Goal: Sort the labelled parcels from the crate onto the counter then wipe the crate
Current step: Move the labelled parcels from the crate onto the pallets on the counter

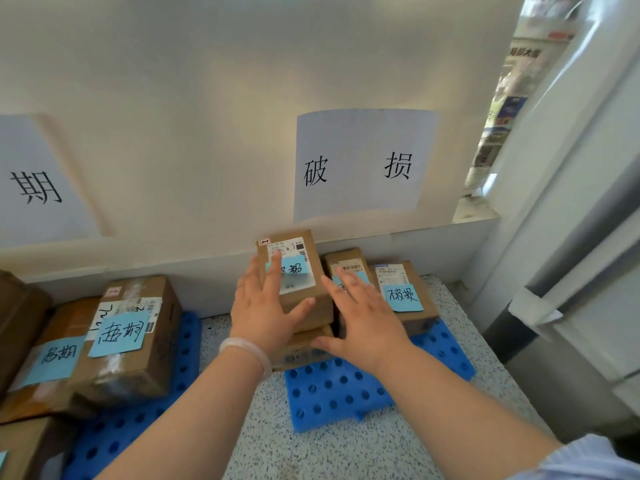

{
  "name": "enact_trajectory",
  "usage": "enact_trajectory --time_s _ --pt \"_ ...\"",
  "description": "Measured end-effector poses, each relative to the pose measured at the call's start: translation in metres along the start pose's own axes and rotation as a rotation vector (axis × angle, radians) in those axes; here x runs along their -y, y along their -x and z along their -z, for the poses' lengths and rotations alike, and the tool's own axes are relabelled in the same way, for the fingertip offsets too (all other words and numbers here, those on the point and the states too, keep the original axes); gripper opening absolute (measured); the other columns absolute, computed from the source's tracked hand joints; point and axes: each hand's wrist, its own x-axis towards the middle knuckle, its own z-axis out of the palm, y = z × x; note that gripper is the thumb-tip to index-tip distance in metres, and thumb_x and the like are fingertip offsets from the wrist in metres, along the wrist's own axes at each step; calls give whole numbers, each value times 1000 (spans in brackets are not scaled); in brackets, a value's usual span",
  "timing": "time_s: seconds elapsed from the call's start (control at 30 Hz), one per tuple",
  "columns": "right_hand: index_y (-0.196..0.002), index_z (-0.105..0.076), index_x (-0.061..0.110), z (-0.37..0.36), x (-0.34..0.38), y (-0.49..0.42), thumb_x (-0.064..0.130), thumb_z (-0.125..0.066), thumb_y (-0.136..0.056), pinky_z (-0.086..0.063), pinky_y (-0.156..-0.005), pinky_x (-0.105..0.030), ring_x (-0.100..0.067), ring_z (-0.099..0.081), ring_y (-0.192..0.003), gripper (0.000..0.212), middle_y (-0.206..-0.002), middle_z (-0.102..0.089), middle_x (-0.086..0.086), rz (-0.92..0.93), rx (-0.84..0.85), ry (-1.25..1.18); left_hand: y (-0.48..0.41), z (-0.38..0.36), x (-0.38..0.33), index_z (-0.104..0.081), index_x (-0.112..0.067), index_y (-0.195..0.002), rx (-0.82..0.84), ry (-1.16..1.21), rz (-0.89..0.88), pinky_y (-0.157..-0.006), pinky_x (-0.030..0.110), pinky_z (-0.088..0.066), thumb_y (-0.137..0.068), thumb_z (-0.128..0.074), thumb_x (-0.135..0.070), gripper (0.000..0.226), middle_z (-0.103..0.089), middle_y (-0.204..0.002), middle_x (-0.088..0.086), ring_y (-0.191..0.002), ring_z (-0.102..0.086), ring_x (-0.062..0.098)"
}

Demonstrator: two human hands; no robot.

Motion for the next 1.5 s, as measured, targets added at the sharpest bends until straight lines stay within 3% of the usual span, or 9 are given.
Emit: enact_trajectory --time_s 0.37,0.57,0.7,0.8,0.9,1.03,1.2,1.5 --pt "-155 1 40 8 -68 154 67 -57 -84 6 -120 -36 -10 14 -149 96 -163 13 11 -220 -116 -78 97 -60 -100 4 -39 -154 161 -134 -327 -121 45 -15 -85 -51 -69 93 -7 -164 -1 -150 -7 19" --pt "-155 1 38 42 -142 285 63 -62 -83 -1 -123 -39 -12 13 -150 100 -163 14 10 -483 -216 -107 169 -111 -220 4 -40 -153 269 -74 -635 -121 44 -15 -86 -49 -68 90 -9 -164 -3 -150 -9 18" --pt "-155 -1 39 63 -184 391 65 -65 -80 -6 -123 -42 -13 12 -150 102 -164 9 8 -566 -309 -80 239 -141 -317 -12 -38 -154 298 6 -877 -121 45 -16 -79 -39 -72 87 -18 -162 -1 -149 -18 25" --pt "-155 0 40 72 -213 472 65 -66 -79 -6 -123 -44 -15 10 -151 104 -165 7 7 -708 -345 -99 294 -164 -376 -3 -42 -153 352 17 -978 -121 41 -8 -84 -47 -67 86 -9 -164 -4 -150 -9 22" --pt "-155 1 40 69 -235 550 65 -66 -78 -7 -123 -43 -16 8 -151 105 -164 9 7 -837 -343 -93 347 -188 -417 -5 -40 -154 383 24 -1078 -120 39 -8 -79 -32 -74 87 -12 -163 -2 -150 -12 23" --pt "-155 -1 40 46 -262 643 66 -66 -78 -10 -123 -42 -16 4 -151 104 -164 7 9 -1001 -312 -143 416 -233 -444 2 -43 -154 512 -40 -1101 -119 35 -4 -87 -50 -66 88 -6 -164 -6 -150 -7 19" --pt "-156 0 38 18 -283 720 68 -66 -77 -11 -123 -41 -16 3 -151 107 -164 6 9 -1201 -269 -247 470 -274 -452 3 -42 -154 700 -160 -1024 -123 39 -5 -88 -51 -63 88 -3 -164 -7 -150 -3 18" --pt "-156 1 36 -44 -278 722 62 -62 -85 -5 -121 -41 -15 7 -151 98 -164 7 8 -1124 4 -434 492 -315 -404 4 -43 -153 986 -402 -835 -122 40 -13 -90 -51 -62 86 2 -164 -7 -151 -5 20"
